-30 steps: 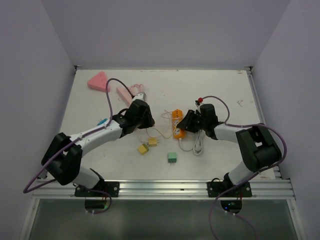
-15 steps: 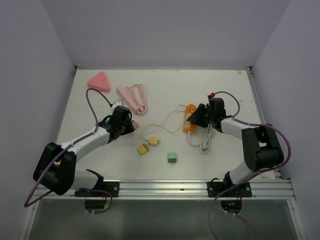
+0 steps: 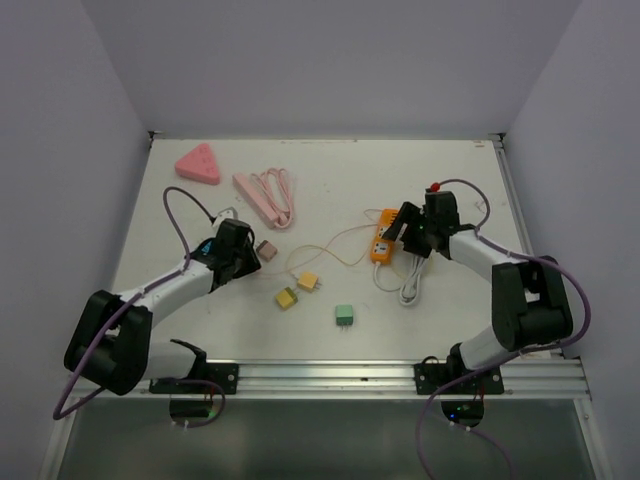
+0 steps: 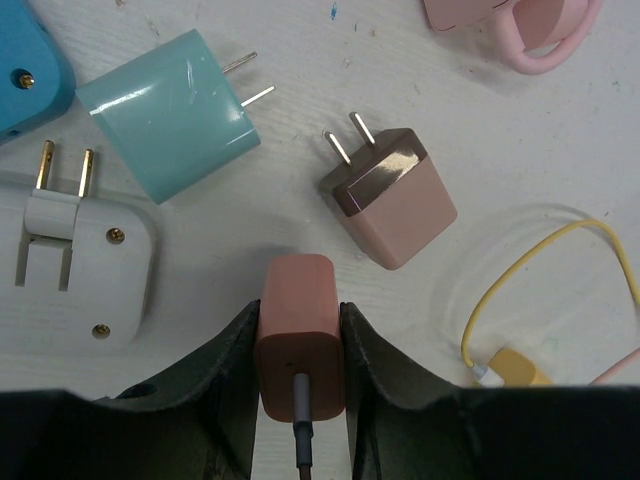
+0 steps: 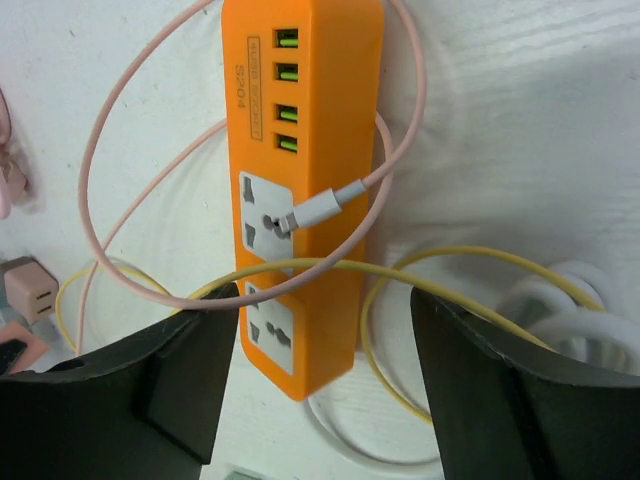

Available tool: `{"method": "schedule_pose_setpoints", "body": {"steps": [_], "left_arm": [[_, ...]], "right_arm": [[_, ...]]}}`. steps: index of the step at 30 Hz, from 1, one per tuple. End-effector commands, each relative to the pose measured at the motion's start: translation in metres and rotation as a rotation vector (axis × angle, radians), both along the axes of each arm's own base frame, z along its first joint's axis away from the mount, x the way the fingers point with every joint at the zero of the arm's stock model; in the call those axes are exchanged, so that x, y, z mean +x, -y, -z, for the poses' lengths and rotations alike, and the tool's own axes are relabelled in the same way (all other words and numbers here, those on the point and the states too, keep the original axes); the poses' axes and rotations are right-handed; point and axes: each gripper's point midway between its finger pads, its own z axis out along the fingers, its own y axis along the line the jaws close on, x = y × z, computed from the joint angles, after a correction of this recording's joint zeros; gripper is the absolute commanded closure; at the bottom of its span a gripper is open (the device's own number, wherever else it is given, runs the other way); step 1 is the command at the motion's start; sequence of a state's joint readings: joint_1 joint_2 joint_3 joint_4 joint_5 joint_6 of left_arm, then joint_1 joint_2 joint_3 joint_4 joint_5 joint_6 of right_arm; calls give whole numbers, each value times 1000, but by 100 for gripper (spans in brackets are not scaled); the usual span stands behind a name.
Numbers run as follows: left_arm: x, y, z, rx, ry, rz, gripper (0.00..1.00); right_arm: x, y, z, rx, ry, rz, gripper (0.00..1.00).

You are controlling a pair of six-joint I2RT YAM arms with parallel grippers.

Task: Pull the plug off the socket

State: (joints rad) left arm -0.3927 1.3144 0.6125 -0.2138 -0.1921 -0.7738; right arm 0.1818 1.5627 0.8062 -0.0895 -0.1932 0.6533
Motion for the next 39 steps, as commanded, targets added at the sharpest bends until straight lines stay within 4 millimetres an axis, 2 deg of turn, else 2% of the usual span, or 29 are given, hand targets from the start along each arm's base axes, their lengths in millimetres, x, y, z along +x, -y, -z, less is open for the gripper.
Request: {"method": "schedule_pose_setpoints", "body": {"steps": [1,2,4,5,9,12,13,14,16,19,21,25,26,28,31,33,34,37,39], "left_arm": [[7,2,-17,-35,67,-4,65],[7,2,-20,-37,73,-4,58],[6,1,-29,-43,98,-3,51],[5,1,-32,-43,101,-2,43],[2,-4,-49,-37,139,-1,27],[0,-8,-71,-39,189,-6,17],[-1,-11,-78,-30,197,-12,11],[-2,-13,-83,-25,207,-14,8],[-2,-19,-103,-13,255,-29,0],[-5,-30,-135,24,313,-42,0],[-8,-39,-163,52,361,-49,0],[-17,-61,-218,125,457,-86,0],[-21,-70,-238,147,486,-109,0],[-30,-82,-262,192,530,-122,1],[-50,-107,-316,250,623,-173,0],[-64,-118,-334,291,653,-176,1],[-72,-124,-351,293,693,-191,1],[-94,-142,-379,323,758,-227,0],[-109,-154,-388,345,777,-256,0]], "right_arm": [[-5,11,-30,-60,45,-22,23],[-10,12,-32,-67,29,-27,21],[-14,13,-44,-72,51,-40,17],[-19,13,-46,-73,41,-49,16],[-30,13,-68,-72,74,-70,16],[-39,17,-86,-87,98,-82,15],[-44,18,-98,-93,117,-92,15],[-45,19,-100,-98,108,-89,15],[-49,26,-118,-125,153,-79,11],[-53,39,-152,-178,229,-41,5],[-61,47,-168,-203,255,-17,1],[-68,59,-209,-240,337,30,1],[-70,65,-225,-263,363,42,1],[-75,72,-245,-296,401,58,1],[-92,92,-293,-369,499,108,1],[-101,104,-311,-418,545,139,1],[-108,108,-325,-426,579,155,1],[-126,116,-352,-440,679,186,1],[-139,117,-365,-440,748,187,1]]}}
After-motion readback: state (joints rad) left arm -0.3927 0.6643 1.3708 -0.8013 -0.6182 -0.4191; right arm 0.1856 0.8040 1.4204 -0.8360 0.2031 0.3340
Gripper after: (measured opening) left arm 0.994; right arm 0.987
